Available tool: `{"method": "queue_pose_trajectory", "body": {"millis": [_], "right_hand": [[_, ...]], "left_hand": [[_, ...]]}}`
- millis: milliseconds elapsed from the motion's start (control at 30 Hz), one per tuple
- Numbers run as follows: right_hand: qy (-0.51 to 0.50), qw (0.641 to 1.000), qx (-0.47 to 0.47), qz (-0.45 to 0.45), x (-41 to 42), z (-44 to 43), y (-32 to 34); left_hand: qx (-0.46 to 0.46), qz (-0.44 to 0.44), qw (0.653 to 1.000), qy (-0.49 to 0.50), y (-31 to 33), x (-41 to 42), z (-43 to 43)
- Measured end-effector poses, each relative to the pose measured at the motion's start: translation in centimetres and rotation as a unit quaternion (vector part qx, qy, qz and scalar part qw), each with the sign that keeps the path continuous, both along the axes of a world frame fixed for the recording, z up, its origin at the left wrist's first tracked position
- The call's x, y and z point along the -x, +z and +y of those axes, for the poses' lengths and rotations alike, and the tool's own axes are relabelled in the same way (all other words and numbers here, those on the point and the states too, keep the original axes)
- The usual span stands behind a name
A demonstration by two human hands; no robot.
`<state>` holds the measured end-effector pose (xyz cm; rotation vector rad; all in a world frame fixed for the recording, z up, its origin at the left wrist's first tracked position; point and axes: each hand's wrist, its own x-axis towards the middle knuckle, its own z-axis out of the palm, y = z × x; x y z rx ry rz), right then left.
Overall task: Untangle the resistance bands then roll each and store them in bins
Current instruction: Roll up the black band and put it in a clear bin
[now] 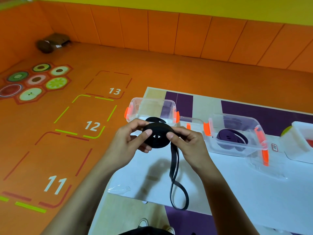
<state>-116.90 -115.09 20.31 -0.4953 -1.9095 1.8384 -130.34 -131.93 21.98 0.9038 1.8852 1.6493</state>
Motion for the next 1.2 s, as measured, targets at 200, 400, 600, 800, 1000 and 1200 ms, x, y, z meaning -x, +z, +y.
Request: {"method": "queue_pose_trajectory", "body": {"millis": [200, 400, 600, 800, 1000, 1200], "right_hand": [[-0.045, 0.999, 0.027, 0.003, 0.4, 0.1, -0.2], [-0.051, 0.998, 0.003, -0.042, -0.1, 0.6, -0.5], [0.035, 0.988, -0.115, -0.094, -0.5, 1.2, 0.4], [0.047, 0.985, -0.14, -0.09, -0.4, 0.8, 0.7], [0.028, 0.99, -0.117, -0.077, -0.2, 0.8, 1.1], [0.003, 0.997, -0.065, -0.051, -0.6, 0.9, 1.6]], "left_hand": [[-0.047, -0.11, 0.991, 0.062, -0.6, -1.1, 1.1], [0.039, -0.237, 0.969, 0.053, -1.1, -2.2, 1.8], [0.145, 0.166, 0.975, -0.021, 0.0, 0.0, 0.4], [0.186, 0.29, 0.936, -0.076, 1.5, 0.1, 0.7], [0.127, 0.291, 0.948, -0.023, 1.0, -0.2, 0.3], [0.038, 0.157, 0.986, 0.039, 0.6, -0.6, 0.6]]}}
